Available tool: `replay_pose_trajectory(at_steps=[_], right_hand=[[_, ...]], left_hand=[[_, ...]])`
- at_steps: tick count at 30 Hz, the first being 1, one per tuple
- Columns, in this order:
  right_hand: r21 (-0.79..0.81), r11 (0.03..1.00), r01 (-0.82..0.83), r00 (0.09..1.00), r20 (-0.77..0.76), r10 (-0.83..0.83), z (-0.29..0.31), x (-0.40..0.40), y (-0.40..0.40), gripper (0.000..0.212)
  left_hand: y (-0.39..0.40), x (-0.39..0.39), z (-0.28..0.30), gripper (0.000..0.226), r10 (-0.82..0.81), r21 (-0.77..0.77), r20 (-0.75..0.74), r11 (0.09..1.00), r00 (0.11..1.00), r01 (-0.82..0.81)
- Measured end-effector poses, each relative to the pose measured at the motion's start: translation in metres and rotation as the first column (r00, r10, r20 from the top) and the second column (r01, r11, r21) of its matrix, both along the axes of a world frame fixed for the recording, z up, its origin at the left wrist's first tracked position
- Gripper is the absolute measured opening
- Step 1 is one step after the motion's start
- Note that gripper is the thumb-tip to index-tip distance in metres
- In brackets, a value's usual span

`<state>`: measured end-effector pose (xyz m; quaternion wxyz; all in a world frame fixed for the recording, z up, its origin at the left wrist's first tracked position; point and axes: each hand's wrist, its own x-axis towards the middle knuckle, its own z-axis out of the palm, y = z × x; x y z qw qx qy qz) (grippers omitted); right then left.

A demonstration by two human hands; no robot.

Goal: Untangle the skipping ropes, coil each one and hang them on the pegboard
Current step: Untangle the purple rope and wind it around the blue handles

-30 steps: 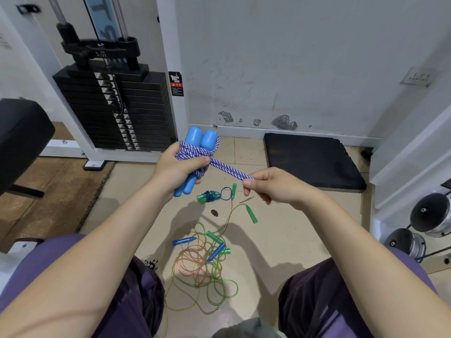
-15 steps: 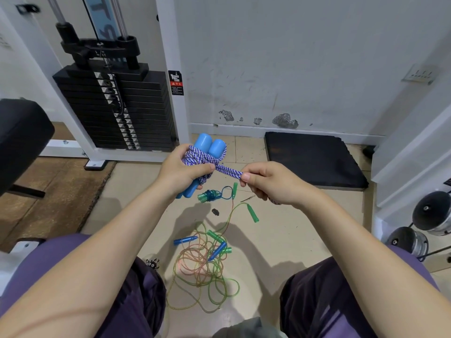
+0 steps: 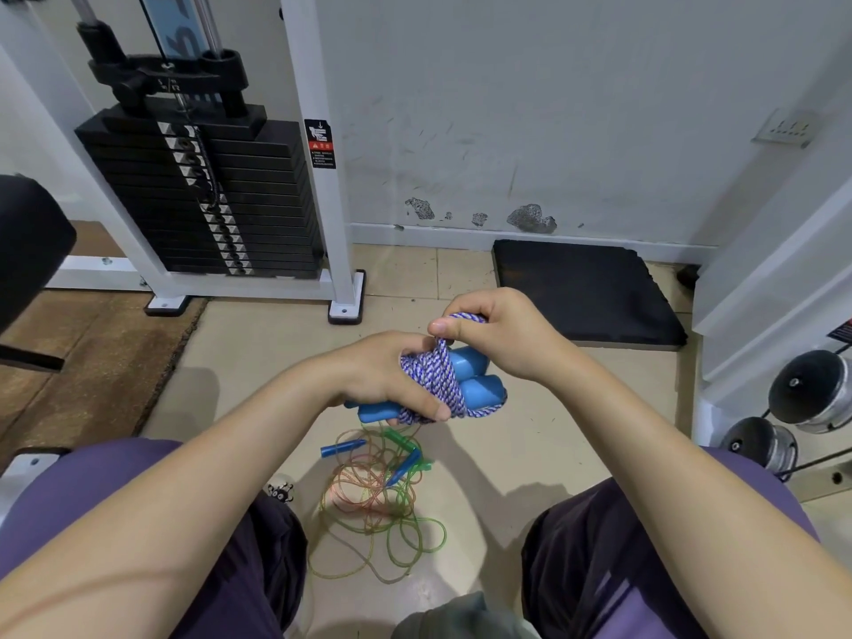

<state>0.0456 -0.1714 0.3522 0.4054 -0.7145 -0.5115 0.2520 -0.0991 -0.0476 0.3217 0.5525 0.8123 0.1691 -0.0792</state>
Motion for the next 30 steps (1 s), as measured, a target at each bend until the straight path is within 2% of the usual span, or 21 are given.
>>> replay_pose_trajectory(at_steps=[4,7,10,13,15,18,23,26,28,30], right_hand=[[0.009,1.000,0.030,0.999,-0.017,-0.030,-0.002,-0.002,0.001,0.023],[-0.006,0.998,0.064,0.996,-0.060,-0.064,-0.003,-0.001,0.003,0.021],[-0.015,0.995,0.095,0.985,-0.142,-0.097,-0.001,0.004,0.002,0.022],[-0.046,0.996,0.080,0.973,-0.213,-0.088,0.002,0.014,-0.002,0.022],[-0.059,0.998,0.038,0.971,-0.235,-0.051,0.001,0.019,-0.005,0.018],[-0.096,0.995,-0.003,0.985,-0.175,-0.014,0.001,0.024,-0.009,0.013],[-0.149,0.988,-0.029,0.987,-0.163,0.004,0.001,0.027,-0.012,0.009],[-0.181,0.983,0.027,0.997,-0.061,-0.039,0.002,0.028,-0.012,0.012],[-0.195,0.980,0.046,0.998,-0.032,-0.053,0.003,0.029,-0.013,0.014],[-0.211,0.977,0.042,0.996,-0.072,-0.058,0.002,0.028,-0.013,0.011]], left_hand=[[-0.007,-0.001,0.001,0.055,0.075,0.015,0.040,0.997,0.996,-0.075],[-0.007,0.000,-0.002,0.039,0.125,0.018,0.063,0.992,0.990,-0.126],[-0.001,-0.003,0.003,0.017,0.073,-0.042,0.065,0.997,0.995,-0.070],[0.003,-0.006,0.006,0.043,0.014,-0.060,0.059,0.998,0.998,-0.010],[0.004,-0.008,0.006,0.046,0.022,-0.083,0.066,0.996,0.998,-0.016],[0.007,-0.009,0.007,0.036,0.093,-0.135,0.090,0.988,0.992,-0.080],[0.015,-0.010,0.004,0.055,0.206,-0.104,0.143,0.976,0.968,-0.192],[0.016,-0.008,-0.001,0.065,0.230,-0.036,0.148,0.973,0.962,-0.227],[0.018,-0.006,-0.004,0.061,0.274,0.007,0.149,0.961,0.950,-0.278],[0.020,-0.005,-0.006,0.051,0.313,0.046,0.151,0.945,0.938,-0.323]])
